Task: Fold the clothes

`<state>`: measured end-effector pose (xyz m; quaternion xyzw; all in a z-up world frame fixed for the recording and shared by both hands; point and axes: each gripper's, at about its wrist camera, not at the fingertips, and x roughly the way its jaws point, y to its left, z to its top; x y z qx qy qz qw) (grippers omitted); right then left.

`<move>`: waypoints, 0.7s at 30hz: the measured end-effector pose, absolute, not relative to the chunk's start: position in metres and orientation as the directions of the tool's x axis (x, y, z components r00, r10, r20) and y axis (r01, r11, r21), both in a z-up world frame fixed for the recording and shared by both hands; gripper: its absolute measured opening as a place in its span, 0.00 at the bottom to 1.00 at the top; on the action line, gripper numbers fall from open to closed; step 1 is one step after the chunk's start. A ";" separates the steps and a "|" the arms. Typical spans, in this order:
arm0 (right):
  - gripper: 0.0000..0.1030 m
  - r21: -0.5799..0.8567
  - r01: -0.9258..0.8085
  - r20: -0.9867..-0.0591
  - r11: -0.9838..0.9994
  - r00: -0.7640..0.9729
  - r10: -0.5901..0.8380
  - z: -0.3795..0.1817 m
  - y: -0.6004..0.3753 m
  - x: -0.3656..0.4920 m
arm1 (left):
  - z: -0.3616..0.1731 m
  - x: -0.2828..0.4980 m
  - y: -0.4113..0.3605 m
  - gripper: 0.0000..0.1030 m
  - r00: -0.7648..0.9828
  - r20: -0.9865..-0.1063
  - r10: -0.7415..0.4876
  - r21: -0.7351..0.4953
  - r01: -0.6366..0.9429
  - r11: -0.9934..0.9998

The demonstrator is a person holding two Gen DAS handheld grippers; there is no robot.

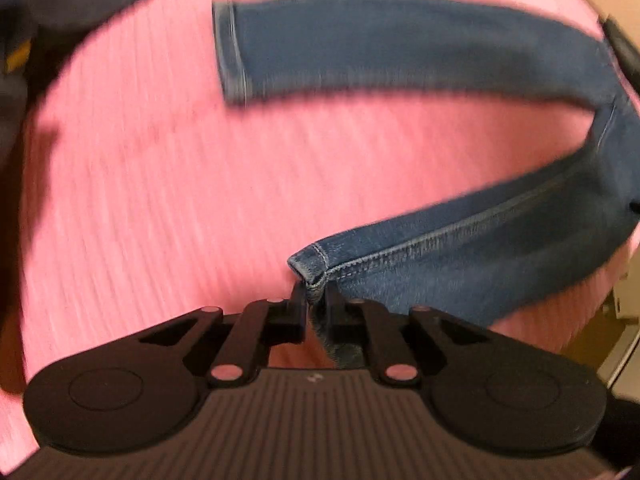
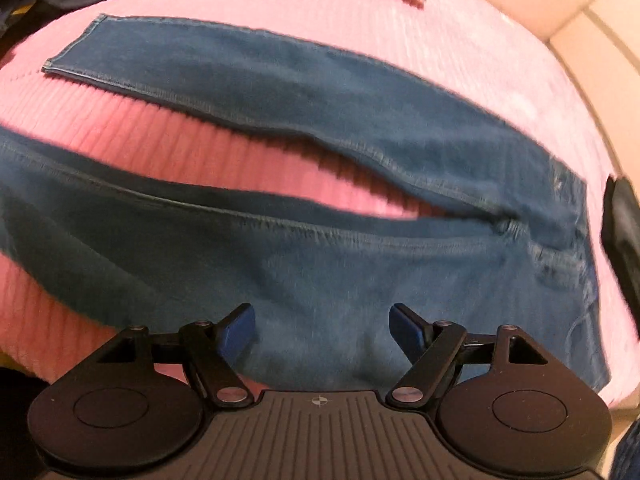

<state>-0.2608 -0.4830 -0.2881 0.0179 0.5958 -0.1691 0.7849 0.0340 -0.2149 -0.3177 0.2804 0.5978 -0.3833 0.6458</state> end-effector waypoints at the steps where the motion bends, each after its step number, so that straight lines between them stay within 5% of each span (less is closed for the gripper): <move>1: 0.75 -0.166 0.308 -0.944 0.937 0.226 -0.241 -0.288 -0.485 -0.263 | -0.321 0.029 -0.216 0.09 -0.001 -0.991 -0.136 -0.075 0.837 0.542; 5: 0.75 -0.132 0.399 -0.954 0.908 0.196 -0.225 -0.290 -0.491 -0.275 | -0.309 0.008 -0.216 0.33 0.162 -0.981 -0.109 0.093 0.879 0.469; 9: 0.77 -0.119 0.467 -0.977 0.876 0.104 -0.188 -0.302 -0.499 -0.293 | -0.290 -0.022 -0.201 0.37 0.254 -0.951 -0.178 0.204 0.945 0.256; 12: 0.77 -0.117 0.441 -0.965 0.890 0.160 -0.207 -0.294 -0.495 -0.294 | -0.289 -0.045 -0.192 0.53 0.184 -0.960 -0.212 0.157 0.978 0.135; 14: 0.77 -0.097 0.413 -0.958 0.905 0.208 -0.198 -0.288 -0.491 -0.289 | -0.297 -0.042 -0.187 0.61 0.110 -0.978 -0.178 0.067 0.971 0.231; 19: 0.77 -0.060 0.425 -0.968 0.903 0.197 -0.157 -0.297 -0.487 -0.287 | -0.318 -0.033 -0.180 0.59 -0.005 -0.980 -0.200 -0.089 0.907 0.411; 21: 0.77 -0.045 0.437 -0.972 0.899 0.187 -0.139 -0.301 -0.486 -0.287 | -0.320 -0.030 -0.183 0.43 -0.041 -0.968 -0.247 -0.146 0.893 0.426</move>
